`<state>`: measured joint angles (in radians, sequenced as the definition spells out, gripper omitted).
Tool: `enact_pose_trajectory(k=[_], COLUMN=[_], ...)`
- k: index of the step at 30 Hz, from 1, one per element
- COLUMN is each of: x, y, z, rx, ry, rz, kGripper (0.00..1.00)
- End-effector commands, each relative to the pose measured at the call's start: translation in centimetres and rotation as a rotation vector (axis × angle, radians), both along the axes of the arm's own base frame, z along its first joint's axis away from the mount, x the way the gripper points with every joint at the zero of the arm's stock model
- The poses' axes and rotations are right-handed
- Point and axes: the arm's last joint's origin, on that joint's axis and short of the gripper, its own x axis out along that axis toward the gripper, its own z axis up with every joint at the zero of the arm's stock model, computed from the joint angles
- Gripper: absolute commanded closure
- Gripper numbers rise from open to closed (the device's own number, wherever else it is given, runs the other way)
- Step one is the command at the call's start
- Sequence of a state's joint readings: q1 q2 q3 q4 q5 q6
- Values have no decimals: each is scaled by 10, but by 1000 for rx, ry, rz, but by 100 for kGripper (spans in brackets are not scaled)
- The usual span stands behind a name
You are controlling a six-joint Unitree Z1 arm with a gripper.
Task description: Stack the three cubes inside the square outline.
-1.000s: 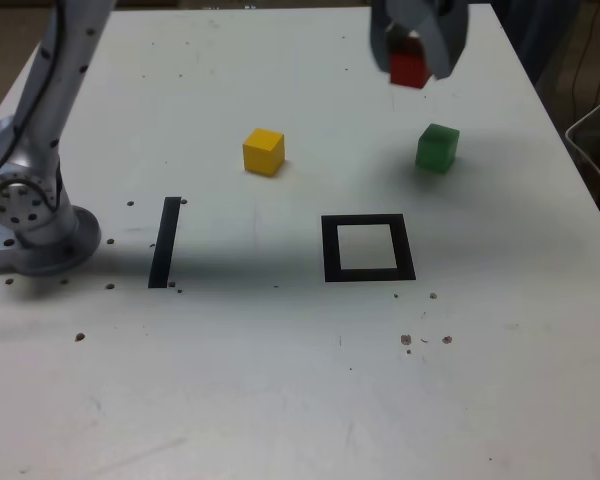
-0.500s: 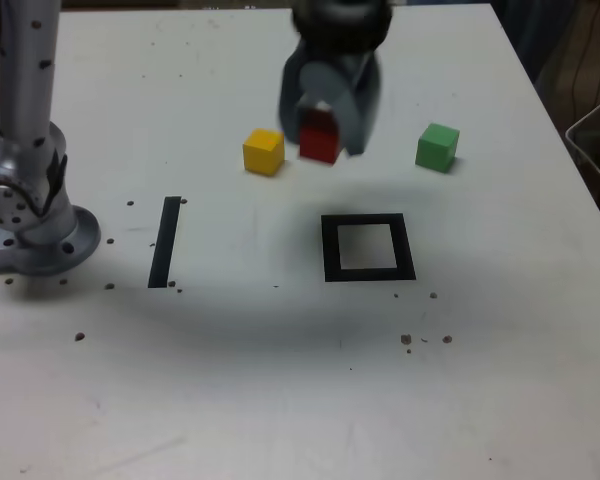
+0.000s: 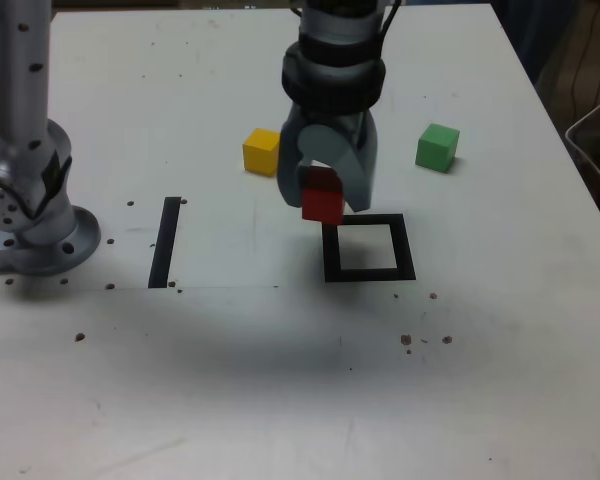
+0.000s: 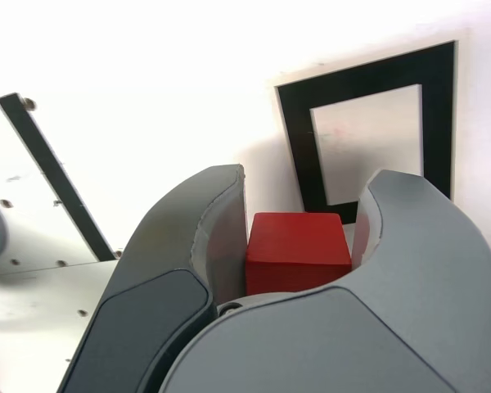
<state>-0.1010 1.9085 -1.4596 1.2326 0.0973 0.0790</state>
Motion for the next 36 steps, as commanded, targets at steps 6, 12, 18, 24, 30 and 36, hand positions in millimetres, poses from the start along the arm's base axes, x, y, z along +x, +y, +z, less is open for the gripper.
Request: enact_pose_trajectory(k=[6, 12, 18, 24, 30, 36], x=[19, 31, 37, 42, 44, 45], y=[-3, -5, -1, 8, 16, 17], z=[-16, -27, -35, -45, -50, -55], rx=[-17, -24, -8, -10, -10, -13], ry=[-19, -27, -20, 0, 9, -3], rz=[18, 37, 84, 138, 162, 168], kGripper=[62, 62, 62, 62, 62, 60])
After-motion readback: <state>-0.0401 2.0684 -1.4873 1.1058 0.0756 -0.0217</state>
